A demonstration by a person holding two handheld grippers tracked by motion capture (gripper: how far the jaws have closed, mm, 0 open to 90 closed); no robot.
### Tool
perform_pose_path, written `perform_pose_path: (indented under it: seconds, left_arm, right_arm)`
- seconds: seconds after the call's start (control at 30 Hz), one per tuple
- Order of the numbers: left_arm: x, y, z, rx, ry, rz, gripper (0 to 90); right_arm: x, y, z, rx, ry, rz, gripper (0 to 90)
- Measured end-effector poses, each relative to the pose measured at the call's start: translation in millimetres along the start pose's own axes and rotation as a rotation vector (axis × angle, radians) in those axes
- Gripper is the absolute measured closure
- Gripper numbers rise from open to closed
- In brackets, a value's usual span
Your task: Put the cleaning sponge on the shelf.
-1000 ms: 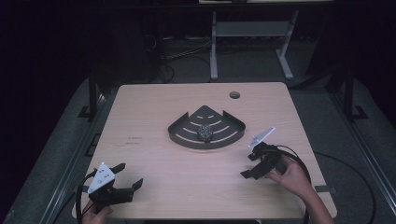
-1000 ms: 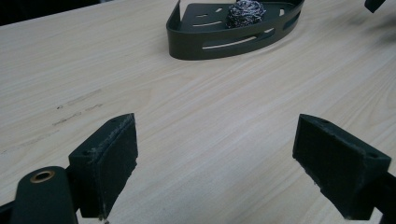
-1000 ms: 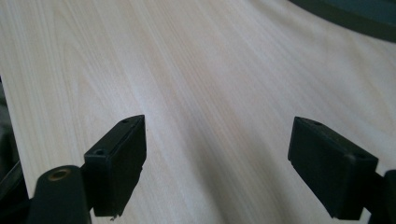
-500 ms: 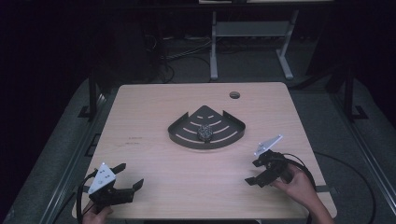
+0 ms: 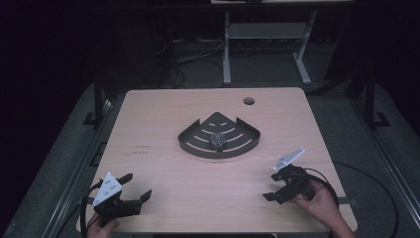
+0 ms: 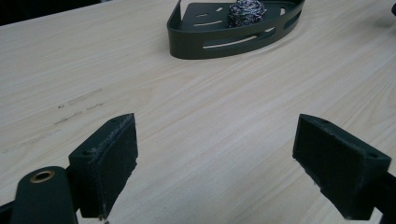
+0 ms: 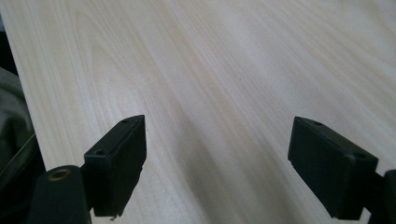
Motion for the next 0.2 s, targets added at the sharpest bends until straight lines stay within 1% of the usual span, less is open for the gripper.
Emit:
perform_pose_path:
  seconds: [0.03, 0.1, 0.13, 0.17, 0.2]
  left_arm:
    - [0.2, 0.2, 0.4, 0.001, -0.002, 0.001, 13.3]
    - [1.3, -0.1, 0.4, -0.004, -0.001, 0.001, 13.3]
    - [2.3, -0.9, 0.0, 0.001, 0.006, -0.003, 13.3]
    - [2.3, -0.9, 0.0, 0.001, 0.006, -0.003, 13.3]
    - [2.4, -1.5, 0.0, 0.003, 0.008, -0.006, 13.3]
  right_arm:
    - [-0.2, 0.1, -0.9, -0.009, -0.003, -0.004, 18.8]
    - [-1.7, 2.5, -3.1, -0.003, -0.011, -0.006, 18.4]
    - [-3.6, 4.1, -5.3, -0.003, -0.025, -0.017, 18.0]
    - [-3.6, 4.1, -5.3, -0.003, -0.025, -0.017, 18.0]
    - [-4.9, 4.9, -6.6, 0.003, -0.043, -0.024, 18.0]
Point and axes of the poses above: each handheld gripper's, and its own axes: x roughly forward along the jaws, z roughly out of its top, y roughly to its left, the point moved 4 cm from there along x, roughly forward along the jaws, and after that the axes turned 12 degrees about -y, right-handed, at the moved point
